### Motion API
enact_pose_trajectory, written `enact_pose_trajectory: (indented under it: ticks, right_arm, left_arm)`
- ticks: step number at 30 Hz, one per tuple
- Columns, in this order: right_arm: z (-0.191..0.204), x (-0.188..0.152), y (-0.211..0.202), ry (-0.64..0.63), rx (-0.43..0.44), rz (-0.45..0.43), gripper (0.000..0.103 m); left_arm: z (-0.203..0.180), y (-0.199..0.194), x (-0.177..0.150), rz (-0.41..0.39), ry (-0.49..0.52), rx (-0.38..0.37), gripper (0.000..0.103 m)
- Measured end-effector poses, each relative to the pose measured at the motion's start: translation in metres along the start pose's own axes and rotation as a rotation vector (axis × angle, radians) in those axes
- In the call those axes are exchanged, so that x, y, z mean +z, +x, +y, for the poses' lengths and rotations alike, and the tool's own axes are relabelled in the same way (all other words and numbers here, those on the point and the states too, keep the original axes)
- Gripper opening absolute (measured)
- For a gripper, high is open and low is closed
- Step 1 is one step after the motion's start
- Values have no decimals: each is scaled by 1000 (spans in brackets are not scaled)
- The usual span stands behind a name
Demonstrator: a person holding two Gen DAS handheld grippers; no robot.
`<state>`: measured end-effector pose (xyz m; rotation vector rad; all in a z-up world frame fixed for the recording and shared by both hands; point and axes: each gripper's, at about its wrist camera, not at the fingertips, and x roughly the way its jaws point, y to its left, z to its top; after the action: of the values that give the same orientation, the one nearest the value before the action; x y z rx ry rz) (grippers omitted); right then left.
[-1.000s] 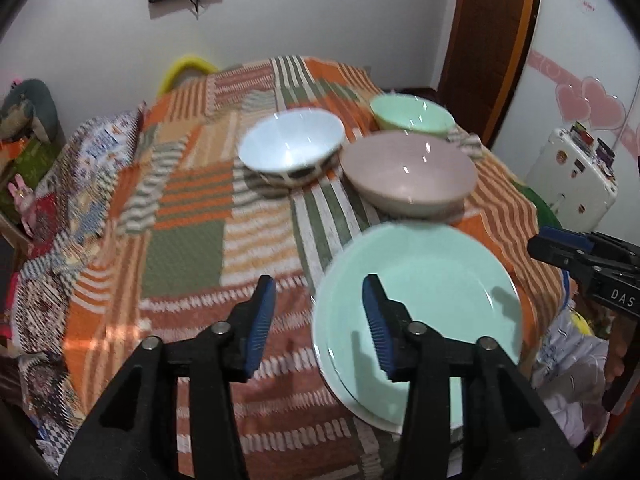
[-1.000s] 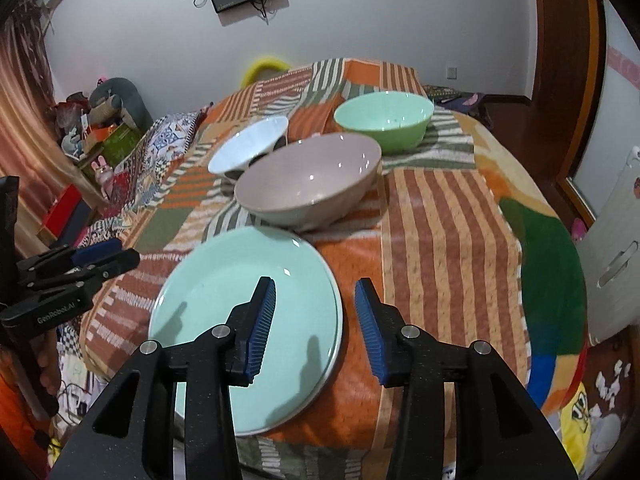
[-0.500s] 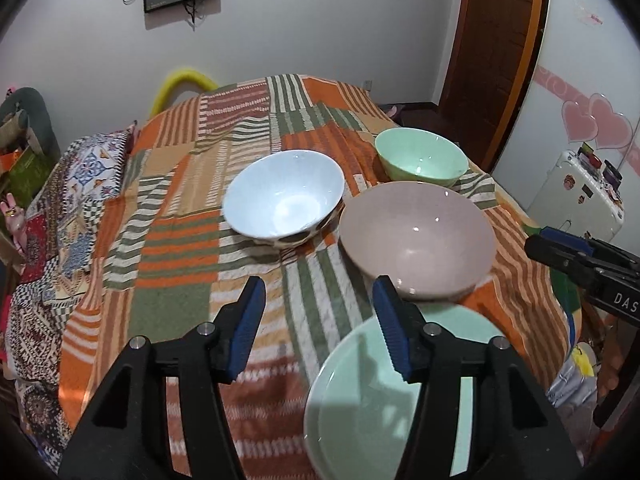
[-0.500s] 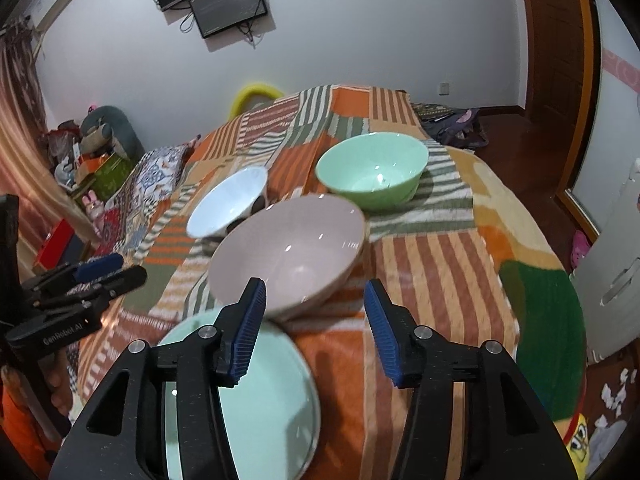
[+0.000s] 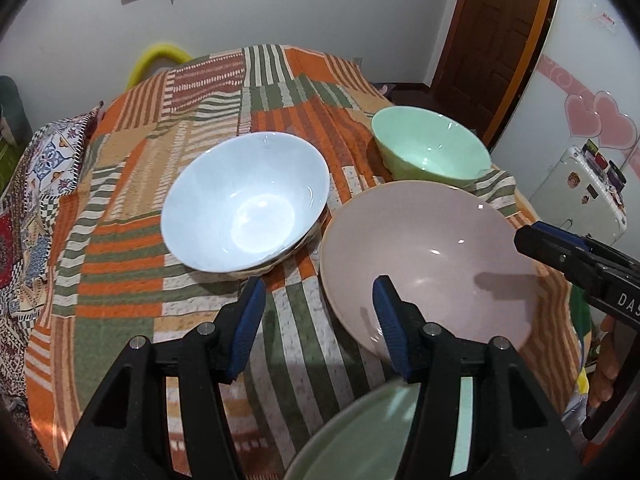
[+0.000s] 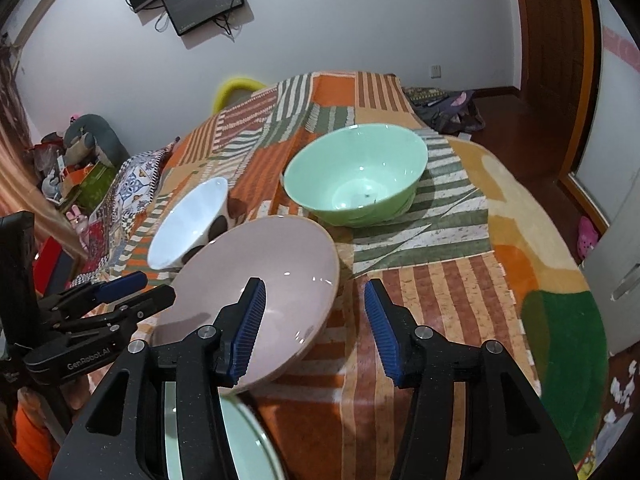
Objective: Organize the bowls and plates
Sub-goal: 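Move both grippers to the pinkish-beige bowl rim and close them on it, then lift the beige bowl and carry it over the plate stack with both grippers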
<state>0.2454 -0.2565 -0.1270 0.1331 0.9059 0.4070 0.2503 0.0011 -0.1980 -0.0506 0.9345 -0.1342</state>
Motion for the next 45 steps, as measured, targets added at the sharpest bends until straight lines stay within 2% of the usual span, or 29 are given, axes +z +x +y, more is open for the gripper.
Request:
enact_pose_trajectory:
  ticks: [2,8,13,15,16,21,29,38,45]
  right_arm:
    - [-4,-1,7,12,-2,10,48]
    - [-12,-5,20,37,19,49,48]
    - [-13,-9,22,35,49,64,30]
    - [-13,-9,24,37,70,69,23]
    - [-13,-9,24,37,78,73,23]
    - [-8,-10,24,15,30,73,23]
    - [-6,-4,18,33,36,68,23]
    - [1,1,-8,22,42,13,23]
    - [19,3,-28,-10,58,-21,23]
  left_arm:
    - [1,8,1,1,-6,6,54]
    - [5,28,2,38,-27,-34,36]
    - [1,32,1,42,-17,-68,25]
    - [-2,34,1,50,-15,-91,24]
    - [-4,36,1,63,-19,-110,23]
    - [-12,34,2,58,-4,-74,23]
    - [-12,23,2,56,-23,-85,23]
    - [-18,-11,3,-1,-21,-99,23]
    - [-17,-47,-2,-47,-13,-73,23]
